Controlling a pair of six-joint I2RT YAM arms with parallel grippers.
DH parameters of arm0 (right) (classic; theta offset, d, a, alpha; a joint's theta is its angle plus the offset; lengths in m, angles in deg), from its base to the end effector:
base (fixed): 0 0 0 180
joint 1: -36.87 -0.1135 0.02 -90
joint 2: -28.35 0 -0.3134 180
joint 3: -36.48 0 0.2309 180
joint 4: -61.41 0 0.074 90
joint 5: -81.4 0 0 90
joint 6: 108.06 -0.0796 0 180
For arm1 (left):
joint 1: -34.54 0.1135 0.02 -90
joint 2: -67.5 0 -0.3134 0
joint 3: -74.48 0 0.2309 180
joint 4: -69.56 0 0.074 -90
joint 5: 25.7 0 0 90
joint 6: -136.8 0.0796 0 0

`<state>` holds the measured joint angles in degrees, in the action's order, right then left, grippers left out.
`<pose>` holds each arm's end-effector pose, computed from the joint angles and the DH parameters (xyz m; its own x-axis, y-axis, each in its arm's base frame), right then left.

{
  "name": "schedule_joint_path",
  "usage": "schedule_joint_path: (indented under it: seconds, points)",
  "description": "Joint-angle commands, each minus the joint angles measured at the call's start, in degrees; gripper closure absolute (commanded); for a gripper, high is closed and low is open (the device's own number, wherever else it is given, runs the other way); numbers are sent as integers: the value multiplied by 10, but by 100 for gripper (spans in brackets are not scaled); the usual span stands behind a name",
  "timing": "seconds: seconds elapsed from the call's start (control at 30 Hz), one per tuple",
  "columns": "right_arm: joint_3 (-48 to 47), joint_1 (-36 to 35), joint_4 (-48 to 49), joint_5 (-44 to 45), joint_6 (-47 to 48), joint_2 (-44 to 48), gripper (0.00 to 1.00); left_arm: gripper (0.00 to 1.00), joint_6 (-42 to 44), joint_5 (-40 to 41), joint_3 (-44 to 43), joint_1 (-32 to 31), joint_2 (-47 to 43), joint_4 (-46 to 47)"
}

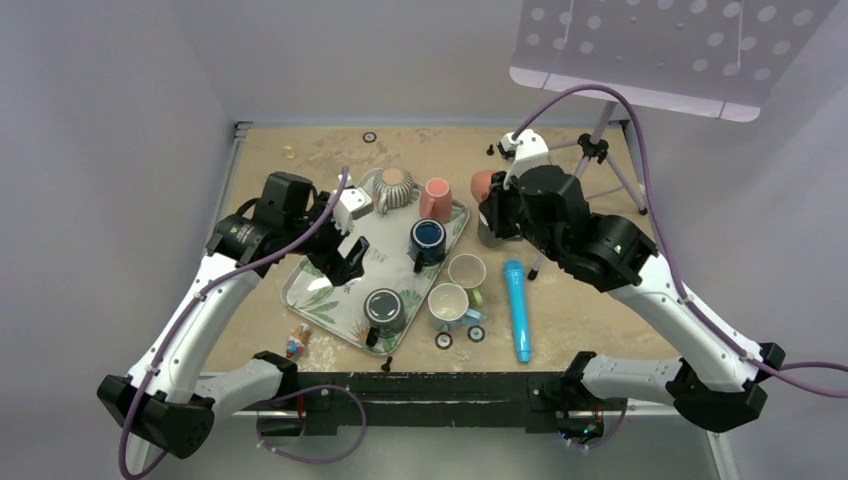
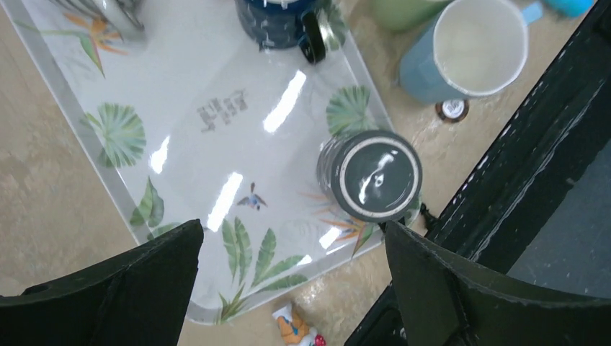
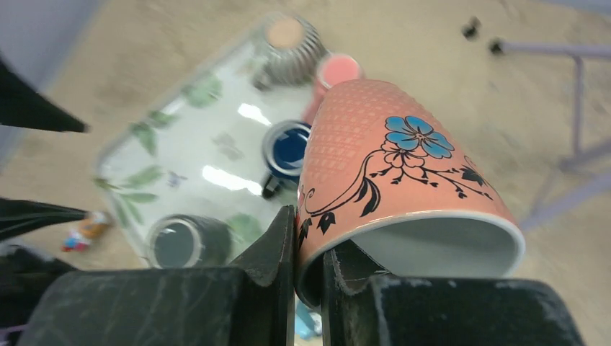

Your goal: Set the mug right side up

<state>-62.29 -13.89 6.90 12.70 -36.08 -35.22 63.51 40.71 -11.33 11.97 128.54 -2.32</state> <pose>0.1546 0.1436 0.4782 -0.3551 0.0209 -0.9346 -0.4153 0.8922 0.1777 0.1521 -0.0977 0.3768 -0.4745 0.4826 -0.7362 0.7723 0.6295 -0.0851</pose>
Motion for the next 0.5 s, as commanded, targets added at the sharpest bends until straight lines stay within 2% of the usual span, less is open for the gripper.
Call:
schedule_joint_path:
  seconds: [0.0,0.17,0.37,0.47]
  points:
    - [-53,44,-215,76,-10,-36,100,0,59,42,38,-2,1,-15]
    - [-42,124,-276,79,1,-89,100,0,59,37,48,-2,3,-9]
    - [-26,207,-267,70,6,-100,100,0,76,37,73,-2,-8,-6]
    - [-20,283,-255,32,28,-101,100,0,88,48,80,-2,-16,-6]
